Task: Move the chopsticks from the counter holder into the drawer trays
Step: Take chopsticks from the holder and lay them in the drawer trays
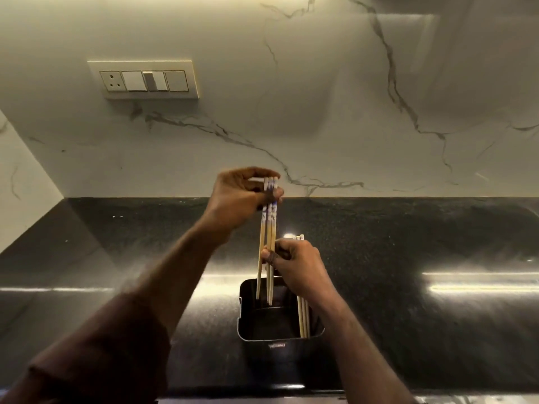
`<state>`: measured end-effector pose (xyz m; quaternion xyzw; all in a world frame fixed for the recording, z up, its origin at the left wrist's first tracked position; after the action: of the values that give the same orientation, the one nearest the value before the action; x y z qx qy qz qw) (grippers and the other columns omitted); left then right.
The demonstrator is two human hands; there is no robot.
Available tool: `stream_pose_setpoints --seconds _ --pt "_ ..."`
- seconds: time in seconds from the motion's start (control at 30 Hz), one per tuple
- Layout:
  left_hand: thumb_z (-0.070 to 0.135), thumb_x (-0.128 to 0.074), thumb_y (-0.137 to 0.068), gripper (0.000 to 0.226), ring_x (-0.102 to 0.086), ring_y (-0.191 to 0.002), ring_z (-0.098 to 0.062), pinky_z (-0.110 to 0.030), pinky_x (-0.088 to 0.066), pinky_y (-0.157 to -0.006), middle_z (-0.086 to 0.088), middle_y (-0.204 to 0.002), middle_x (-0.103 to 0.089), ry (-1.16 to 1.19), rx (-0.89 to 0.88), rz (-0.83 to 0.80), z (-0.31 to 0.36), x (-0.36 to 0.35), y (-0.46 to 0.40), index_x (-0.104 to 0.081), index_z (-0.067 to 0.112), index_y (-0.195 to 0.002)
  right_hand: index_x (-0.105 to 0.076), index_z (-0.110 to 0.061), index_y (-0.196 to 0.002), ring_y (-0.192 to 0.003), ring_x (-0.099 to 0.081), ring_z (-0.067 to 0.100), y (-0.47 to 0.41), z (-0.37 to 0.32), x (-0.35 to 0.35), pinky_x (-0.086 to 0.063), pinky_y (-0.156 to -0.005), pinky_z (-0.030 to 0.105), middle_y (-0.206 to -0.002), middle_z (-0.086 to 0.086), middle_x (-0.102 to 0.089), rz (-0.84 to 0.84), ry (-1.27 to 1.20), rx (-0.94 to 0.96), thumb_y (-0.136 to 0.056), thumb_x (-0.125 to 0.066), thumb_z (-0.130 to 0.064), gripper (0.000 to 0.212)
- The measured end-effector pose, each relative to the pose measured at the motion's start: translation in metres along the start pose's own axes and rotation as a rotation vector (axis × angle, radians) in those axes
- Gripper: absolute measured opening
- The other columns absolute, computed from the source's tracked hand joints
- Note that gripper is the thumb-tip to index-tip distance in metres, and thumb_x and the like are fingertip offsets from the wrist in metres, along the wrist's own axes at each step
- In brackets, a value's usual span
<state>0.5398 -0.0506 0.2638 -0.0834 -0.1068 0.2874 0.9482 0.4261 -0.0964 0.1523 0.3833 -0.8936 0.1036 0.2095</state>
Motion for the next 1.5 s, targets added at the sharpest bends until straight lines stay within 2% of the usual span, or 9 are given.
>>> stream_pose_setpoints --seconds 0.07,0.13,0.2,0.47,0.63,0.77,1.1,1.37,1.5 --pt "0.006 -0.077 -0.075 0.032 -0.074 -0.078 -0.022 -0.027 -0.06 -0.068 -0.009 -0.087 -0.076 0.025 -0.022 0.041 0.026 0.011 -0.001 -0.069 0.009 -0.106 -0.072 -0.021 -0.092 -0.073 -0.068 0.0 0.001 -0.014 -0.001 -0.054 -0.064 0.015 -0.079 -0.006 -0.073 -0.066 -0.088 0.031 -0.091 -0.065 -0.023 0.008" --pt "0.004 -0.078 -0.072 0.029 -0.074 -0.073 -0.023 -0.026 -0.059 -0.063 -0.01 -0.083 -0.076 0.07 -0.037 0.079 0.048 0.02 0.001 -0.07 0.008 -0.099 -0.07 -0.012 -0.102 -0.086 -0.072 0.012 0.005 -0.028 -0.004 -0.058 -0.078 0.026 -0.092 0.005 -0.074 -0.134 -0.195 0.051 -0.093 -0.062 -0.017 0.013" --pt "0.003 -0.077 -0.071 0.027 -0.074 -0.071 -0.023 -0.026 -0.058 -0.06 -0.009 -0.082 -0.076 0.089 -0.071 0.098 0.068 0.027 0.008 -0.07 0.008 -0.096 -0.068 -0.008 -0.106 -0.089 -0.072 0.015 0.016 -0.044 -0.004 -0.058 -0.084 0.03 -0.095 0.009 -0.074 -0.177 -0.293 0.077 -0.094 -0.06 -0.014 0.016" --pt "-0.004 -0.066 -0.082 0.016 -0.074 -0.074 -0.021 -0.026 -0.058 -0.065 -0.003 -0.078 -0.076 0.266 -0.165 0.051 0.131 0.035 0.064 -0.067 0.007 -0.095 -0.068 -0.005 -0.105 -0.091 -0.072 0.026 0.085 -0.098 0.0 -0.058 -0.087 0.037 -0.094 0.011 -0.075 -0.25 -0.47 0.166 -0.095 -0.058 -0.021 0.021" --pt "-0.003 -0.065 -0.083 0.016 -0.074 -0.075 -0.023 -0.028 -0.059 -0.067 -0.004 -0.078 -0.076 0.315 -0.213 -0.032 0.156 0.023 0.117 -0.067 0.006 -0.096 -0.068 -0.001 -0.103 -0.083 -0.072 0.024 0.145 -0.107 0.001 -0.059 -0.077 0.031 -0.087 0.011 -0.074 -0.193 -0.474 0.155 -0.095 -0.057 -0.017 0.021" --pt "-0.001 -0.066 -0.084 0.015 -0.074 -0.078 -0.025 -0.03 -0.059 -0.068 -0.007 -0.081 -0.076 0.352 -0.2 -0.096 0.154 -0.004 0.156 -0.068 0.004 -0.098 -0.068 -0.003 -0.102 -0.085 -0.073 0.026 0.197 -0.09 0.012 -0.059 -0.078 0.036 -0.089 0.012 -0.075 -0.105 -0.448 0.107 -0.095 -0.058 -0.016 0.019" --pt "0.011 -0.071 -0.083 0.012 -0.074 -0.082 -0.022 -0.024 -0.057 -0.063 -0.012 -0.088 -0.076 0.352 0.016 -0.24 0.128 -0.157 0.252 -0.072 0.006 -0.093 -0.07 -0.002 -0.097 -0.076 -0.073 0.024 0.349 0.001 0.105 -0.058 -0.067 0.027 -0.084 0.014 -0.075 0.068 -0.374 -0.106 -0.093 -0.062 -0.018 0.018" --pt "0.012 -0.072 -0.082 0.017 -0.074 -0.081 -0.02 -0.027 -0.06 -0.07 -0.009 -0.088 -0.076 0.248 0.039 -0.33 0.138 -0.33 0.323 -0.071 0.006 -0.098 -0.072 -0.007 -0.092 -0.075 -0.073 0.027 0.453 0.087 0.229 -0.061 -0.073 0.037 -0.083 0.013 -0.075 0.179 -0.302 -0.197 -0.094 -0.063 -0.021 0.016" --pt "0.009 -0.071 -0.082 0.013 -0.074 -0.08 -0.021 -0.028 -0.06 -0.069 -0.011 -0.086 -0.076 0.259 0.111 -0.351 0.124 -0.418 0.35 -0.071 0.005 -0.095 -0.073 -0.011 -0.087 -0.072 -0.073 0.023 0.494 0.131 0.296 -0.06 -0.069 0.033 -0.079 0.009 -0.076 0.24 -0.241 -0.237 -0.092 -0.065 -0.023 0.015"
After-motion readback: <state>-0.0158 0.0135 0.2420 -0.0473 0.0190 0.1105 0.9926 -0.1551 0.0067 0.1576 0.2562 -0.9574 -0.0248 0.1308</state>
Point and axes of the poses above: each hand's wrist, its own y-axis away from the middle knuckle, its own x-axis out of the back of the hand, z = x × y, the point moved 10 cm from there along -y, towards the middle knuckle
